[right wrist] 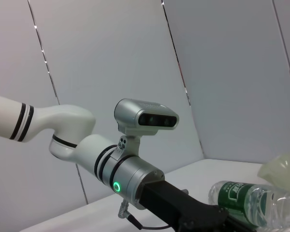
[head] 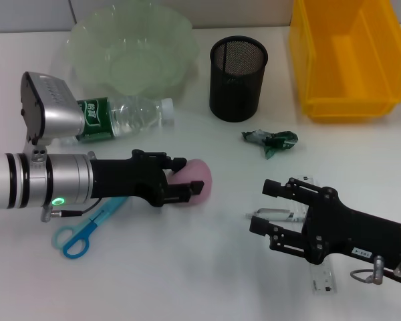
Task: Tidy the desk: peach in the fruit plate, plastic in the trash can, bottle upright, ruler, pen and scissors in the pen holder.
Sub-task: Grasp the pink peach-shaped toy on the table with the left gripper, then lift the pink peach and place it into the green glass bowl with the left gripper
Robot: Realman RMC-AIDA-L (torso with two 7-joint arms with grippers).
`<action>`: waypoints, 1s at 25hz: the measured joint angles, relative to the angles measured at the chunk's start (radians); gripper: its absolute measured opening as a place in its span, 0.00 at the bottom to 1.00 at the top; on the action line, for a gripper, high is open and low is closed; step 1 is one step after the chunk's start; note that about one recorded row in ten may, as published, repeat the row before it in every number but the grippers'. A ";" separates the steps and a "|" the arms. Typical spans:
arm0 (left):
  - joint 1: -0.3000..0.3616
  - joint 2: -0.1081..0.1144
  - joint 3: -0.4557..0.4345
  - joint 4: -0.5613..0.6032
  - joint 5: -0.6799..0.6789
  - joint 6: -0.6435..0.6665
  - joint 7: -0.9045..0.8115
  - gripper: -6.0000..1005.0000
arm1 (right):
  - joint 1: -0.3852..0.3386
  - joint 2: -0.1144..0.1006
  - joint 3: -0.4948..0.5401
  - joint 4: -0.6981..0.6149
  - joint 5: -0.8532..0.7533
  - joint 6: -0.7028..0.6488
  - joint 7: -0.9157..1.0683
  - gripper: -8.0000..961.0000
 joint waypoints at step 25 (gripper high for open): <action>0.014 0.007 -0.036 0.011 -0.197 -0.040 0.025 0.13 | 0.013 0.001 0.000 0.001 0.000 0.012 0.000 0.74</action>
